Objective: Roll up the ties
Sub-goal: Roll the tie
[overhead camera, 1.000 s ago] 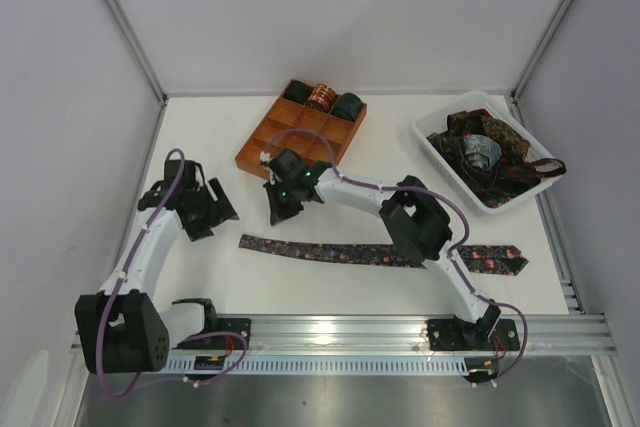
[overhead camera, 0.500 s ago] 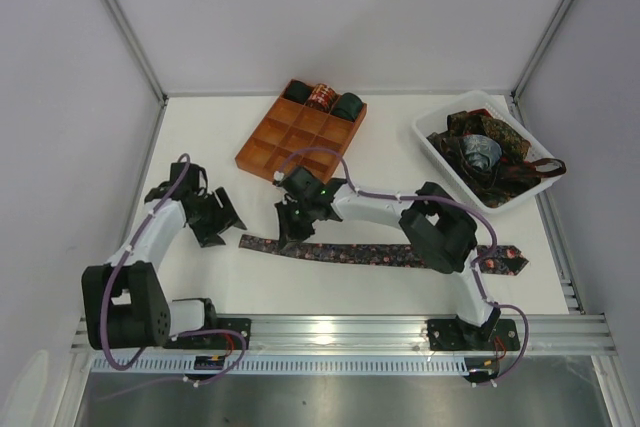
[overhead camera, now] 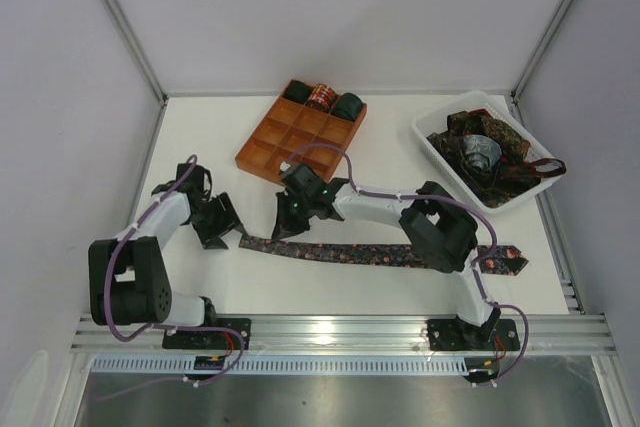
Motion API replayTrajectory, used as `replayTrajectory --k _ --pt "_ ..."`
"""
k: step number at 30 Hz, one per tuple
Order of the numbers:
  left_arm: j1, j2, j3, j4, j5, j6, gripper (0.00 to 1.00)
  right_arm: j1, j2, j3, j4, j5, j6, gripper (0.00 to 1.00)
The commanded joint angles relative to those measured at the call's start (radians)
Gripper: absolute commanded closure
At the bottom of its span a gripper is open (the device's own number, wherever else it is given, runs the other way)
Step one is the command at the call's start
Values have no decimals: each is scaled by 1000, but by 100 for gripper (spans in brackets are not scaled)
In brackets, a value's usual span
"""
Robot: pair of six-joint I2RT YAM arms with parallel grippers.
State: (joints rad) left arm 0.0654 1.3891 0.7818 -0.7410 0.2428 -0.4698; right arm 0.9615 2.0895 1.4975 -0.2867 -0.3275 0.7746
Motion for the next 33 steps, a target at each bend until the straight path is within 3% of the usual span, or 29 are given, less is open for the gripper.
replayTrajectory --k 1,14,26,33 --pt "11 5 34 17 10 -3 32 5 6 -26 127 -5 112 100" --pt "14 53 46 23 27 -18 40 2 83 -88 205 -19 245 100" --pt "34 44 57 29 55 17 42 -6 106 -94 159 2 203 100" --pt "39 129 129 -21 32 143 51 -10 127 -97 149 -5 157 100"
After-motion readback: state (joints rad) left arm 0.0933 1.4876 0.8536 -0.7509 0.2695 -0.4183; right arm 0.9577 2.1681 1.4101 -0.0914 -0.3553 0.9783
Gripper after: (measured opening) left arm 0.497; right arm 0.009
